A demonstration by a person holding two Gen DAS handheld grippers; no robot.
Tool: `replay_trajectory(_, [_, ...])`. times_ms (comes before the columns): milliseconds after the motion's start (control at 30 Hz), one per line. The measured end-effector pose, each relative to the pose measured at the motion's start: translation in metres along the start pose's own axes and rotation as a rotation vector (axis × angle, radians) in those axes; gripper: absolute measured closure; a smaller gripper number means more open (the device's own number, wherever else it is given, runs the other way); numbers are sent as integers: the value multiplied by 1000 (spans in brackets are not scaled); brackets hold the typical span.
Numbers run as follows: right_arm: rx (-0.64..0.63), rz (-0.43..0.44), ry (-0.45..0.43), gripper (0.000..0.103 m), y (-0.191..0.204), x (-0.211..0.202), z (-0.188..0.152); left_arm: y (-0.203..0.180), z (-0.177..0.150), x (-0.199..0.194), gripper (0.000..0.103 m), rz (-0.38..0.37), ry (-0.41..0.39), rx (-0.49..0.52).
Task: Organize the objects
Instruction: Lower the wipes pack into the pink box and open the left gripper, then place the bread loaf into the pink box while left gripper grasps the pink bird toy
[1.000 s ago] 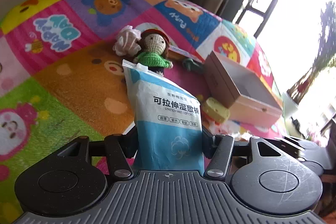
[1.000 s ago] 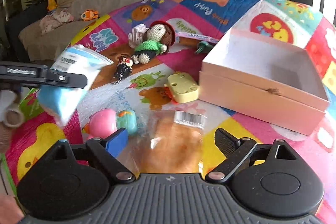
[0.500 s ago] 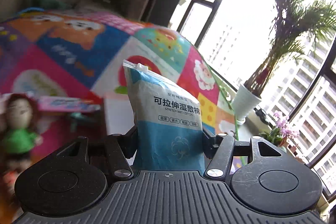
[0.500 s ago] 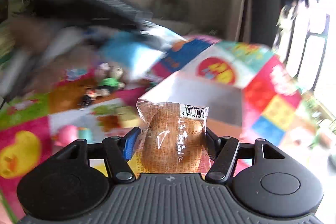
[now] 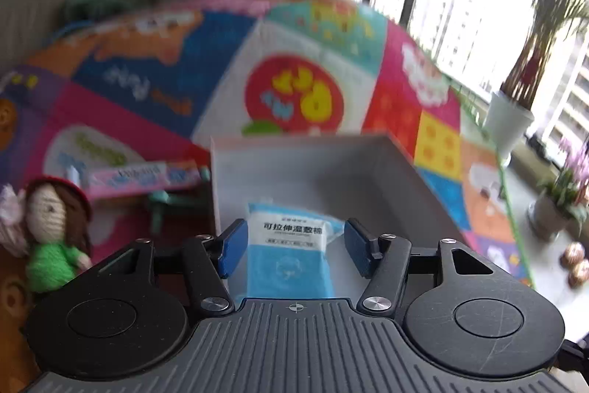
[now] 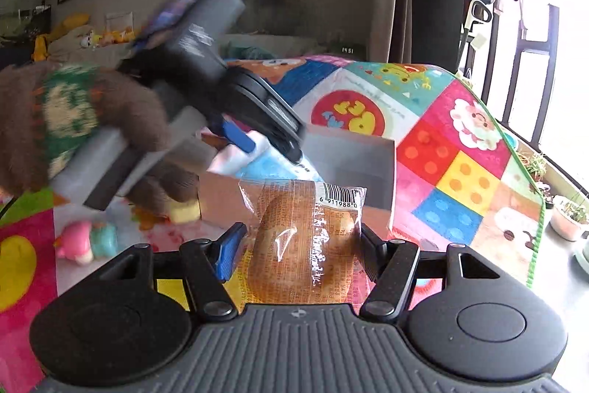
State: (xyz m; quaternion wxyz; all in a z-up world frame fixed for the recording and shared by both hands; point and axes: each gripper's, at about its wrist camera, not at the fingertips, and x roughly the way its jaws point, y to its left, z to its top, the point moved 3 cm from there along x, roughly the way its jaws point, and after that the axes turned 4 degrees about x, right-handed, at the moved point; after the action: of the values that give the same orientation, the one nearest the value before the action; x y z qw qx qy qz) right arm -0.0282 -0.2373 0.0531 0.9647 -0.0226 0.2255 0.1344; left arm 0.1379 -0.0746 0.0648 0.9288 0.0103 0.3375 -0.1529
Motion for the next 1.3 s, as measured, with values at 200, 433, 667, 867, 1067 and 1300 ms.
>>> replay_trajectory(200, [5, -4, 6, 39, -2, 30, 48, 44, -31, -67, 40, -41, -102, -81])
replay_trajectory(433, [-56, -211, 211, 39, 2, 143, 74, 85, -86, -104, 40, -50, -76, -86])
replay_trajectory(667, [245, -96, 344, 28, -18, 182, 70, 156, -136, -124, 40, 5, -54, -234])
replay_trajectory(867, [310, -36, 351, 22, -7, 187, 70, 183, -152, -129, 41, 5, -64, -343])
replay_trajectory(1067, [100, -122, 130, 15, 21, 128, 82, 148, -149, -133, 41, -125, -62, -208])
replay_trajectory(1300, [138, 134, 88, 0, 62, 55, 72, 75, -153, -118, 40, -173, 15, 82])
